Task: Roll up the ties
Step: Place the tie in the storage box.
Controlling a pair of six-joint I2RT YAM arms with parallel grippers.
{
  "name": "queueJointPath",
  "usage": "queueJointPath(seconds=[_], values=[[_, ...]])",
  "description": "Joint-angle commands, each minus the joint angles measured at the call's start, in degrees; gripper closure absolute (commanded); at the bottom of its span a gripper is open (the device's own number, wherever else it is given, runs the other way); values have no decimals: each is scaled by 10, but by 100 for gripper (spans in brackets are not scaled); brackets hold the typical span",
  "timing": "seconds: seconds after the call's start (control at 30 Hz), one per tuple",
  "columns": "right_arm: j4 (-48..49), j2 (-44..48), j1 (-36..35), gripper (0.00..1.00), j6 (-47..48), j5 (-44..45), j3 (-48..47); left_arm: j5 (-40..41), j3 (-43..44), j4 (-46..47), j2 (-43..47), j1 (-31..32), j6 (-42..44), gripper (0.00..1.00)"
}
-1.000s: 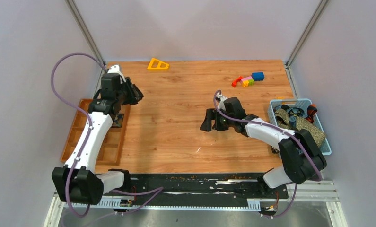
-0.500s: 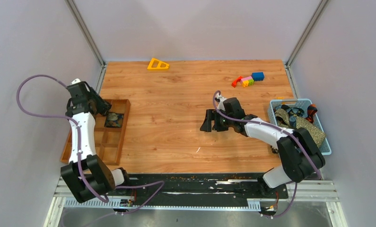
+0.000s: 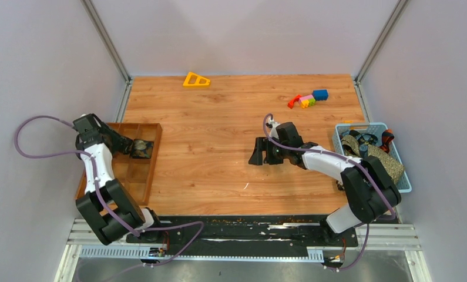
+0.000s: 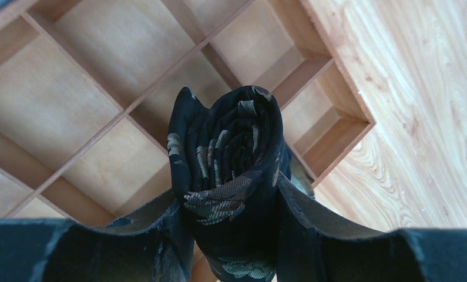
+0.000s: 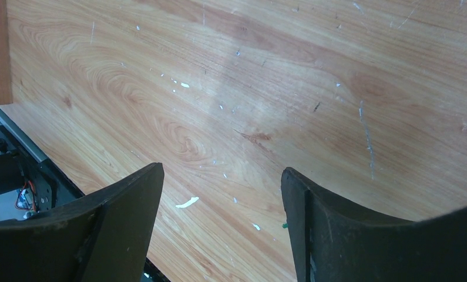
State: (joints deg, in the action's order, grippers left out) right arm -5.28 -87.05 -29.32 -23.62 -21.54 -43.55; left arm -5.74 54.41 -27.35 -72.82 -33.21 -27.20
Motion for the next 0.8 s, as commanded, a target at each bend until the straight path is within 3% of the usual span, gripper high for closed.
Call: queueJointPath(seconds=[0.0, 0.47, 0.77], values=[[13, -2, 1, 26, 8, -5, -14, -6, -28, 48, -18, -6, -36, 52], [14, 0, -1, 27, 9, -6, -12, 69, -28, 74, -70, -11, -86, 53], [12, -3, -3, 27, 9, -5, -15, 75, -20, 87, -135, -10, -96, 53]])
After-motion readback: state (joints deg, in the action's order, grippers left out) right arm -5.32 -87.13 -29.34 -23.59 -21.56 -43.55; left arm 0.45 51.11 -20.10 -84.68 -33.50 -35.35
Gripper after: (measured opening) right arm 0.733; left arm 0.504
